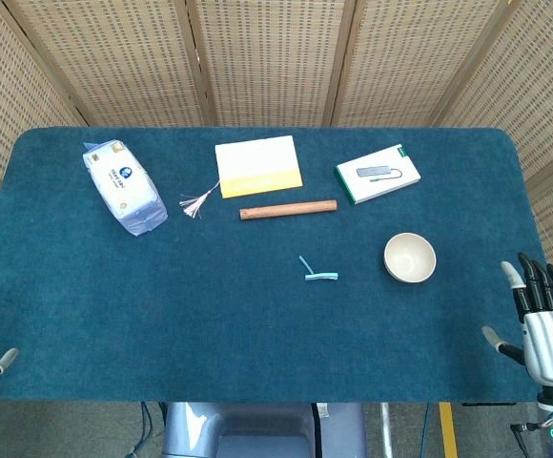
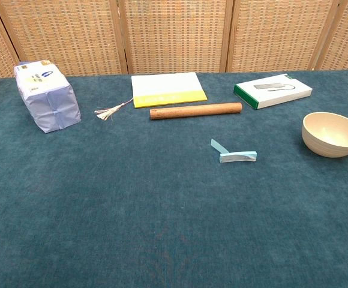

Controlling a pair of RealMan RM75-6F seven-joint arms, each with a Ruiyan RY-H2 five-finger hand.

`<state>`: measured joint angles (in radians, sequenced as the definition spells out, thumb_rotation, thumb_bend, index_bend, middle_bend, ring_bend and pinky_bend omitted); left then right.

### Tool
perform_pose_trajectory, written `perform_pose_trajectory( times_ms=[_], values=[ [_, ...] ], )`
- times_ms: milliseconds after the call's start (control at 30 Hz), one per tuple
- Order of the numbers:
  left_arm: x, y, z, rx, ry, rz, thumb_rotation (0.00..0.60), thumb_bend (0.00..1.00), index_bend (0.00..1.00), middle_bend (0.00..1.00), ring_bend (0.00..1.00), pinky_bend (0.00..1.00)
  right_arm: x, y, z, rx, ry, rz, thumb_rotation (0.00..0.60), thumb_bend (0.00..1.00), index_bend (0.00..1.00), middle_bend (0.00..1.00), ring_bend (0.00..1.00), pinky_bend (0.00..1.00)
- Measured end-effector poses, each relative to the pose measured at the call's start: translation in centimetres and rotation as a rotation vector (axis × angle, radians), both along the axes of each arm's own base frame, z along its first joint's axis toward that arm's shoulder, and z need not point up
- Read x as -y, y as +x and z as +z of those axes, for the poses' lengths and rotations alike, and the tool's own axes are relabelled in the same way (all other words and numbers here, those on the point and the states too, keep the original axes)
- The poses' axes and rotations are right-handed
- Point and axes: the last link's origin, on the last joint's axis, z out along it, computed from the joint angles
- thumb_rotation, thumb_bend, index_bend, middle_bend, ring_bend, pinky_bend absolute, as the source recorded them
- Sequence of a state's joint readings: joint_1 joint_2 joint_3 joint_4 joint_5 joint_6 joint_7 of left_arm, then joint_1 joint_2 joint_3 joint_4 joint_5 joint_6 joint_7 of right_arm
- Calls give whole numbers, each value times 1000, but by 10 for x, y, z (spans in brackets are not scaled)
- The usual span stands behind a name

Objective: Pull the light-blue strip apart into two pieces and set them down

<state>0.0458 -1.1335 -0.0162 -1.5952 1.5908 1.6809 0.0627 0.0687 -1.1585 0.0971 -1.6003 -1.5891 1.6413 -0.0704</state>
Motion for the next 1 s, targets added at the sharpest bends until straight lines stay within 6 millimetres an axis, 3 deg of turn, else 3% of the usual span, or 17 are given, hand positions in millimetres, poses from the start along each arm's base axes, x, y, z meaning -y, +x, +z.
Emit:
perform_pose_trajectory(
  times_ms=[500,700,1000],
  values=[
    [-2,-1,3,16,6,-15,600,0,0,0,0,0,8,9,-11,9,84,38,600,0,36,0,0,0],
    [-5,-1,2,16,11,-14,600,0,0,0,0,0,36,36,-25,-8,208,134,600,0,162,0,0,0],
    [-11,-3,-1,11,4,15,600,0,0,0,0,0,98,91,-58,-42,399,220,600,0,283,0,0,0]
  ],
)
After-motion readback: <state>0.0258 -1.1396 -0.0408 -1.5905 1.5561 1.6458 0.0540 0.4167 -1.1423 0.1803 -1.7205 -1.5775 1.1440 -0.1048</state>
